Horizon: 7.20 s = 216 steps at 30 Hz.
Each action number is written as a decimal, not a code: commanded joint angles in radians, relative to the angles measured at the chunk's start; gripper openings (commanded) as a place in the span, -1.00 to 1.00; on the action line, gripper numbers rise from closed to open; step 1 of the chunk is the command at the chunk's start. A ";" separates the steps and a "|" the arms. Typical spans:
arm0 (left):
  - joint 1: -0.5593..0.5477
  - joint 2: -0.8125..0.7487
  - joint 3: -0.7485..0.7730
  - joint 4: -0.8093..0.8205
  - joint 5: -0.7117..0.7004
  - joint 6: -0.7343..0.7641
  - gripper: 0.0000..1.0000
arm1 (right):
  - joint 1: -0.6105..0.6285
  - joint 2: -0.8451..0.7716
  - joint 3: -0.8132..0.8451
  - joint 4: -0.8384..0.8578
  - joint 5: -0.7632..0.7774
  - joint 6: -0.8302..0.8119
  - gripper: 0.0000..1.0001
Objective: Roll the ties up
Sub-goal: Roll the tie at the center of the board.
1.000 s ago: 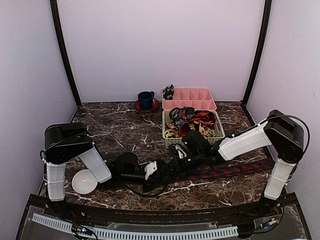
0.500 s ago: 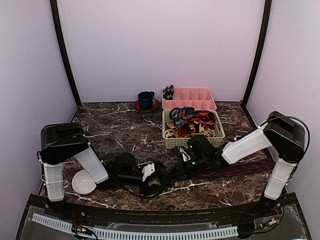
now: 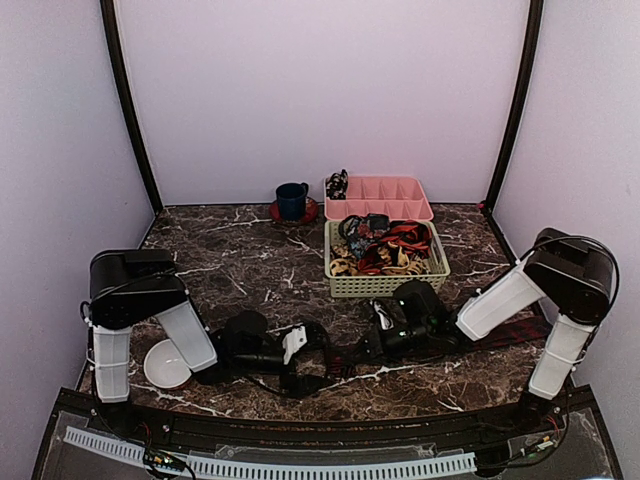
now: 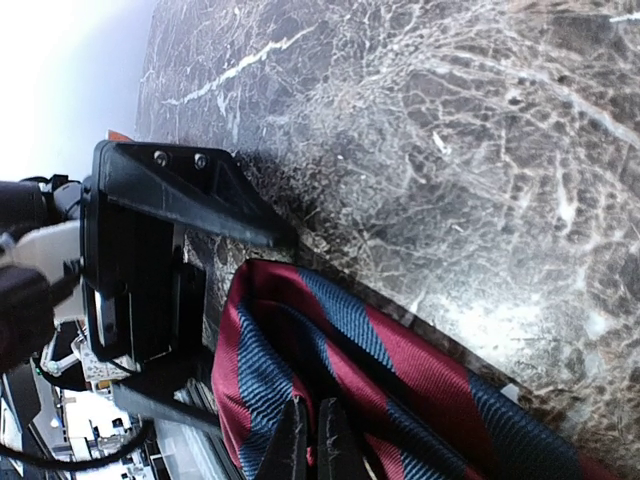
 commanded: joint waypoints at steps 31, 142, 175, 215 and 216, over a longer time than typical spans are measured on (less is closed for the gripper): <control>0.001 0.123 0.127 -0.083 -0.018 0.010 0.94 | 0.032 0.000 0.179 -0.233 0.024 -0.119 -1.00; -0.042 0.171 0.112 -0.008 -0.010 0.025 -0.17 | 0.016 0.074 0.077 -0.275 0.020 -0.112 -1.00; 0.014 -0.039 -0.059 0.080 0.042 0.077 -0.25 | 0.045 0.125 0.119 -0.310 -0.059 -0.155 -1.00; -0.018 0.035 0.055 -0.440 -0.087 0.089 -0.47 | 0.026 -0.162 0.085 -0.269 -0.056 -0.076 -0.06; -0.018 0.034 0.055 -0.444 -0.087 0.092 -0.47 | 0.026 -0.162 0.094 -0.272 -0.055 -0.073 -0.06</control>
